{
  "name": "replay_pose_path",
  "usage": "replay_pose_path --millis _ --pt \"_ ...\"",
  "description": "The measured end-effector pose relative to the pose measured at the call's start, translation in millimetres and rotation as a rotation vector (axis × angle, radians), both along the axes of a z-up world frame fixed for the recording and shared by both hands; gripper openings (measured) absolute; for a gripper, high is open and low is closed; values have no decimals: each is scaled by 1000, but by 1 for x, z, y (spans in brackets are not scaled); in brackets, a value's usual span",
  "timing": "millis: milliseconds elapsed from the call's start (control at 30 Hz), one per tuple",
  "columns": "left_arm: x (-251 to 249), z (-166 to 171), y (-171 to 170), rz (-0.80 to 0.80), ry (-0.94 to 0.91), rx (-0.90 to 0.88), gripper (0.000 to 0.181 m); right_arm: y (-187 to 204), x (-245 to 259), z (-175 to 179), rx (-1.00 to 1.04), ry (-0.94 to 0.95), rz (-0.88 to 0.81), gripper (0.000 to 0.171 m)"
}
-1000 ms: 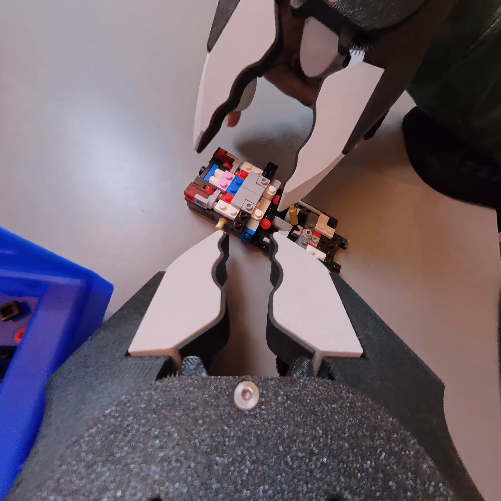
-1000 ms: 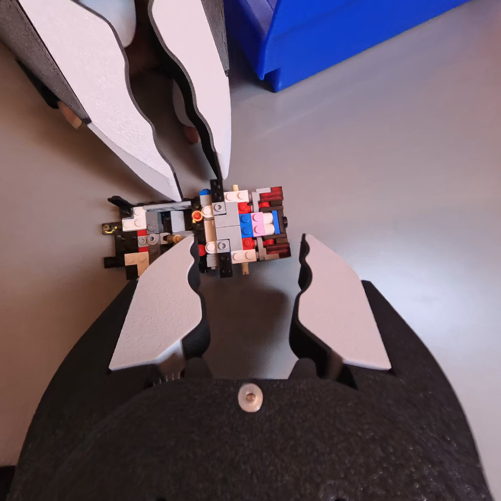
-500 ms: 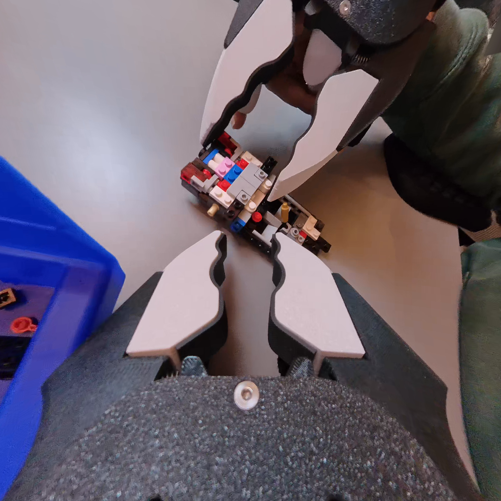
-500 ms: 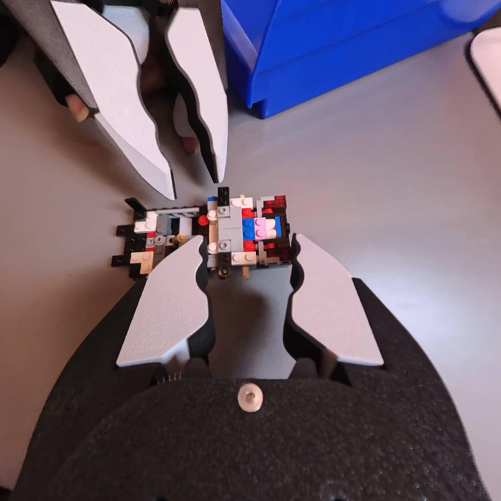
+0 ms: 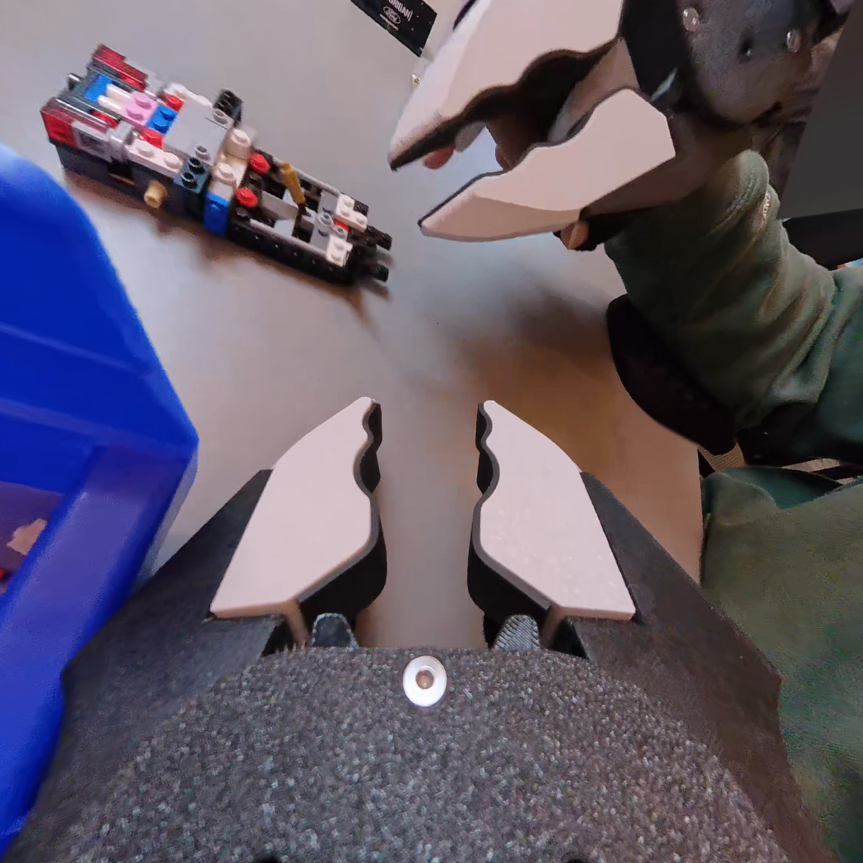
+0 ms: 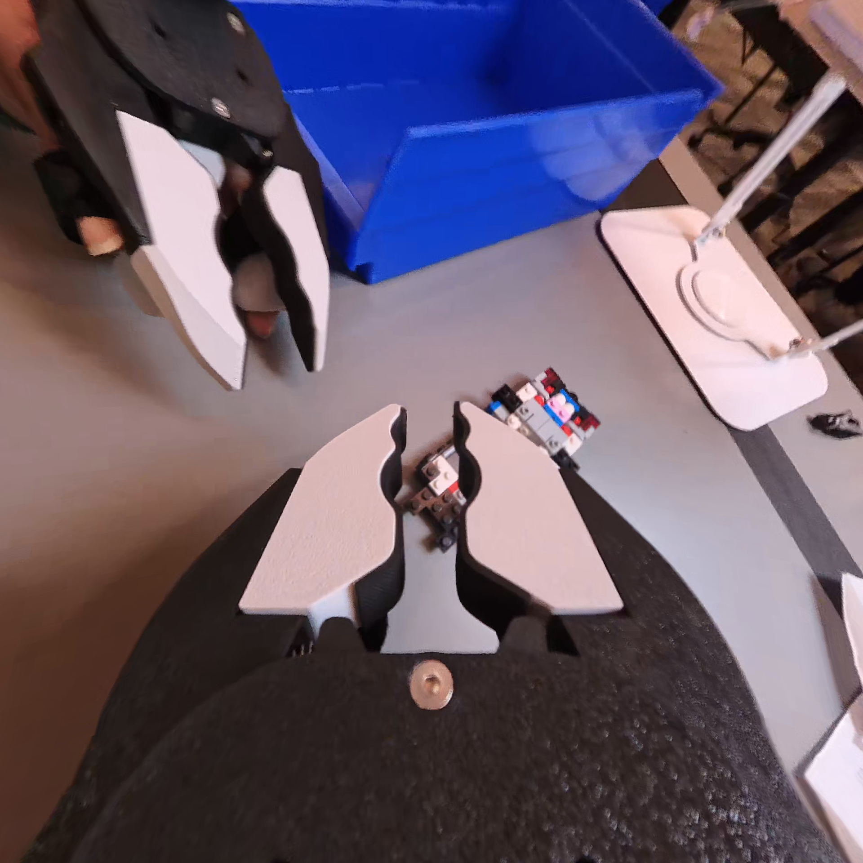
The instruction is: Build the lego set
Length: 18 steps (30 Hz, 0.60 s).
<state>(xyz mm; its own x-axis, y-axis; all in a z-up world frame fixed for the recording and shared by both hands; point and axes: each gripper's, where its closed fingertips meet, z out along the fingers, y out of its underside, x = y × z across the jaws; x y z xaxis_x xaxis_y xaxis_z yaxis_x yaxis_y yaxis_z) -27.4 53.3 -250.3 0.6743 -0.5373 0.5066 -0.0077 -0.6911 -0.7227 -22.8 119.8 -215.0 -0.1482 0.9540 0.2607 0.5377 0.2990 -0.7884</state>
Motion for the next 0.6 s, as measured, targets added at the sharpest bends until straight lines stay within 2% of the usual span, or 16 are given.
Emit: replay_pose_path --millis 133,333,467,567,600 --pt "-1 -1 0 -1 25 13 37 25 7 -7 -45 -22 -107 26" --pt "-5 -2 2 6 67 39 35 35 10 -32 -151 -153 -215 66" --pt "-10 -2 5 16 113 73 34 37 8 -51 -269 -226 -317 86" --pt "-10 -3 5 13 121 77 33 44 7 -67 -258 -278 -401 80" --pt "-10 -4 5 12 125 75 33 46 6 -65 -252 -270 -419 69"
